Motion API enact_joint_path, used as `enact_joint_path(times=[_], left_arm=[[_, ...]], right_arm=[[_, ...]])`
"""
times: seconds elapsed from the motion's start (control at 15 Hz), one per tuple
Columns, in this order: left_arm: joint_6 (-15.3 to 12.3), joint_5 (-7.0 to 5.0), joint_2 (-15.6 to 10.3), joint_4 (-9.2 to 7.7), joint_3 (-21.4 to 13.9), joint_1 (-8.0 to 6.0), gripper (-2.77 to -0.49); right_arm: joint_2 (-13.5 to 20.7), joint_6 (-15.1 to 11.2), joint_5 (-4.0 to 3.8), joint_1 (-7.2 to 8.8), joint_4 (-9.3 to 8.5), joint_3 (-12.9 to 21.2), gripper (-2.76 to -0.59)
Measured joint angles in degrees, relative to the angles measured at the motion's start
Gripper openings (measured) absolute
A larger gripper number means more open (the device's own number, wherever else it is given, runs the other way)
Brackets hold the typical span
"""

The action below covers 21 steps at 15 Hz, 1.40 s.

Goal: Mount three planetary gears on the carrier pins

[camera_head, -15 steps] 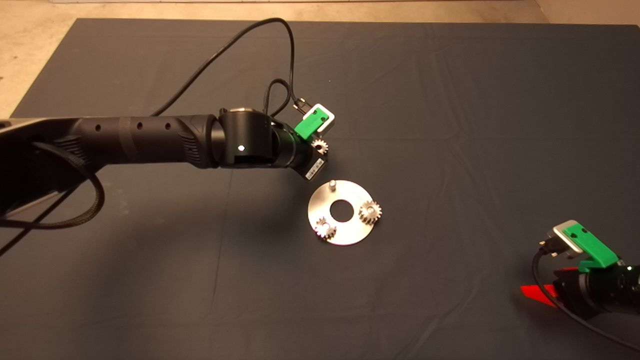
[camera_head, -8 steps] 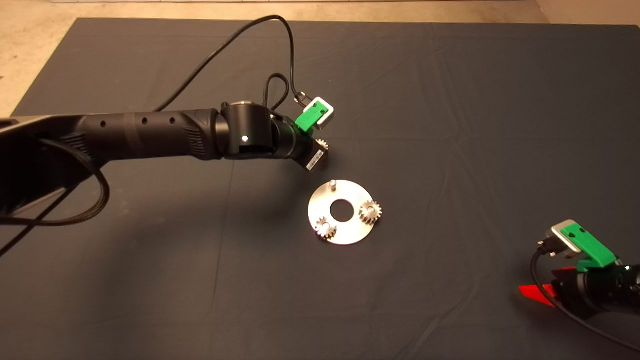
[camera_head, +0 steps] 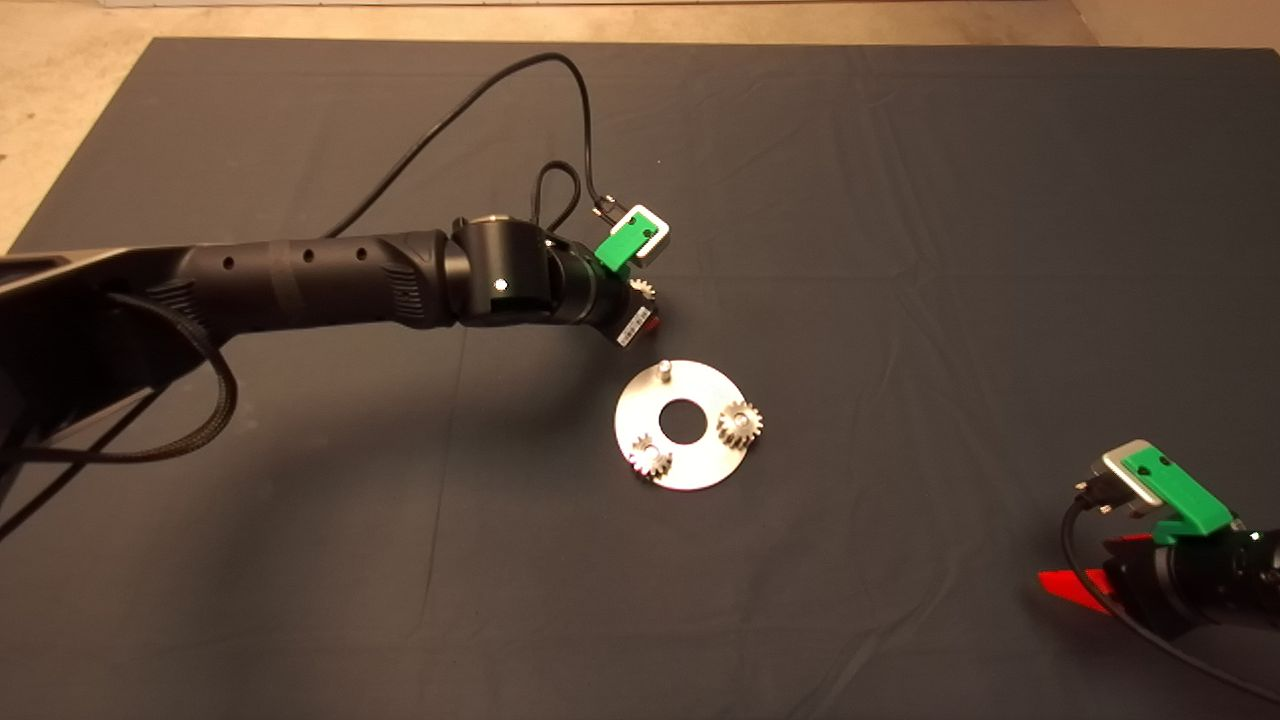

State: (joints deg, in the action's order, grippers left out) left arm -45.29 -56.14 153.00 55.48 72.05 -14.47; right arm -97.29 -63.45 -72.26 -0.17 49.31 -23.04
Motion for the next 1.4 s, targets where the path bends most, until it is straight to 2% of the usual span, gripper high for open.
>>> enact_joint_path(times=[0.67,0.73,0.87,1.0,1.13,1.4], left_arm=[[1.9,2.0,0.0,0.0,2.8,0.35,-1.66],[1.9,2.31,0.0,0.01,2.8,0.47,-1.66],[2.0,3.71,0.5,-0.05,3.7,0.98,-1.66],[2.3,4.11,1.4,0.0,5.3,1.16,-1.66],[2.8,4.45,2.0,0.0,5.6,1.39,-1.75],[2.8,6.39,3.0,0.02,7.7,2.1,-1.87]], right_arm=[[0.0,0.0,-0.01,-0.01,0.0,0.0,-1.44],[0.0,0.0,0.01,-0.01,0.0,0.0,-1.44],[-0.2,0.0,-0.07,-0.01,0.0,0.0,-1.44],[-0.3,0.0,0.04,0.01,0.0,0.0,-1.44],[-0.3,0.0,0.02,0.01,0.0,0.0,-1.44],[-0.3,0.0,-0.01,0.0,0.0,0.0,-1.44]])
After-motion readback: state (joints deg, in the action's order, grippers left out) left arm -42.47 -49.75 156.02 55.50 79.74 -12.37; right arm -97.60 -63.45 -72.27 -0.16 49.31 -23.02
